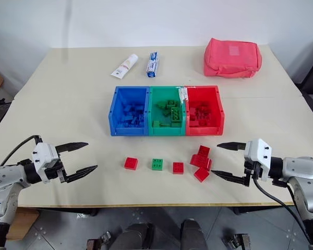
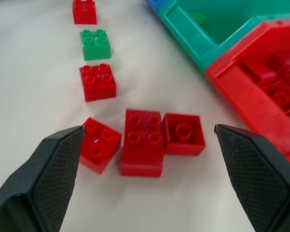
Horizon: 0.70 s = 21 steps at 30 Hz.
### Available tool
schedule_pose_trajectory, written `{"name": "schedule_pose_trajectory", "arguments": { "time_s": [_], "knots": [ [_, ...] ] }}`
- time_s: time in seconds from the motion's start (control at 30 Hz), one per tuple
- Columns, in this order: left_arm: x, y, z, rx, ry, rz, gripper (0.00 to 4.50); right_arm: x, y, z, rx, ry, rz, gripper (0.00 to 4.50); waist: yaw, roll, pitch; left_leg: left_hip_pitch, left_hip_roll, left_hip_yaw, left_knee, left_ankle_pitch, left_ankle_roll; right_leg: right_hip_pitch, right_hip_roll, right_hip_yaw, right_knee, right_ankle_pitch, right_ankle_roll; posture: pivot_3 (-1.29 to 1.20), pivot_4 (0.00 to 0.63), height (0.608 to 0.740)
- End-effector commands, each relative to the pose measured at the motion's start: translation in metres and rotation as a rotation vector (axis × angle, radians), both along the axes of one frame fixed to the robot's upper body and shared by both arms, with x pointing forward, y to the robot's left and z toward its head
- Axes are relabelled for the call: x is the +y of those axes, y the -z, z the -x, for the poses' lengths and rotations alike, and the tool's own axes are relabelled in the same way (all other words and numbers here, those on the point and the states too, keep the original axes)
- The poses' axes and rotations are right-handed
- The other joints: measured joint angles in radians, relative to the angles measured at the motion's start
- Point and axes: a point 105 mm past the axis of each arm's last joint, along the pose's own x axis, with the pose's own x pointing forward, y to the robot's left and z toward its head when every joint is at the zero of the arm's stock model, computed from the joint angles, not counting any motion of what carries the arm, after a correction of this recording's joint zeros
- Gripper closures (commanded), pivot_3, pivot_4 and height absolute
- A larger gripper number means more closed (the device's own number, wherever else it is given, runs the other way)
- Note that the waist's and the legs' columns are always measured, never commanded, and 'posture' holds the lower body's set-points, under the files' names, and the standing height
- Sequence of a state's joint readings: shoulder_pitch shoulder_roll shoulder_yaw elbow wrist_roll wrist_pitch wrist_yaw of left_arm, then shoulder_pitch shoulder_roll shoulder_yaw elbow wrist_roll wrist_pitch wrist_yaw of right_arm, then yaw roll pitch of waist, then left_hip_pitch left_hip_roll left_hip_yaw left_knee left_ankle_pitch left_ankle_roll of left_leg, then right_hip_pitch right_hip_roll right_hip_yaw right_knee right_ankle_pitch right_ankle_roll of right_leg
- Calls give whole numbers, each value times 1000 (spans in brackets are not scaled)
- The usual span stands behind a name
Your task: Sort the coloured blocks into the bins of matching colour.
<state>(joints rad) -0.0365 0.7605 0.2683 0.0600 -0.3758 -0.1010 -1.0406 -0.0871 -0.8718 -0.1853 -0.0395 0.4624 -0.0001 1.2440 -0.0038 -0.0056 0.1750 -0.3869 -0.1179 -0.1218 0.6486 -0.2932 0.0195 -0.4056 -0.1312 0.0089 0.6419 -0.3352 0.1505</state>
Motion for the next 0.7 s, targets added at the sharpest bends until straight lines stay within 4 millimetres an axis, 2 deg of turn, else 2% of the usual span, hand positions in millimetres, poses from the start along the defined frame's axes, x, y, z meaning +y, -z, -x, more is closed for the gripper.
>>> {"name": "schedule_pose_trajectory", "arguments": {
  "time_s": [0.03, 0.1, 0.2, 0.33, 0.47, 0.57, 0.7],
  "knots": [
    [-3, -7, -4, -37, -5, 17, 24, -4, -11, 2, -54, 21, -7, 0, 3, 0, 0, 0, 0, 0, 0, 0, 0, 0, 0, 0, 0, 0, 0, 0, 150, 740],
    [-16, -6, -1, -21, 41, 35, 24, -11, -11, 5, -59, 49, 0, 0, 10, 0, 0, 0, 0, 0, 0, 0, 0, 0, 0, 0, 0, 0, 0, 0, 150, 740],
    [-45, -5, 7, 27, 158, 83, 24, -33, -10, 11, -60, 128, 29, 0, 24, 0, 0, 0, -1, 0, 0, 0, 1, 1, 0, 0, 0, 0, 0, 0, 150, 740],
    [-57, -5, 10, 52, 204, 85, 24, -46, -10, 15, -63, 179, 46, 0, 28, 0, 0, 0, 0, 0, 1, 0, 1, 1, 0, 0, 0, 0, 0, 0, 150, 740],
    [-105, 1, 25, 50, 413, 59, 24, -90, 4, 27, 24, 316, 119, 0, 31, 1, 0, 0, -1, 0, 1, -1, 1, 2, 0, 0, -1, 0, 0, 0, 150, 740],
    [-109, 2, 27, 43, 439, 45, 24, -88, 7, 24, 38, 323, 115, 0, 25, 1, 0, 1, -1, 0, 1, -1, 2, 4, 0, -1, -4, 0, 0, 0, 150, 740],
    [-107, 0, 25, 38, 427, 54, 24, -66, 8, 9, 93, 280, 69, 0, 2, 1, -1, 2, 4, 1, 0, -1, 0, 4, 3, 0, -4, 1, -2, 0, 150, 740]
  ]
}}
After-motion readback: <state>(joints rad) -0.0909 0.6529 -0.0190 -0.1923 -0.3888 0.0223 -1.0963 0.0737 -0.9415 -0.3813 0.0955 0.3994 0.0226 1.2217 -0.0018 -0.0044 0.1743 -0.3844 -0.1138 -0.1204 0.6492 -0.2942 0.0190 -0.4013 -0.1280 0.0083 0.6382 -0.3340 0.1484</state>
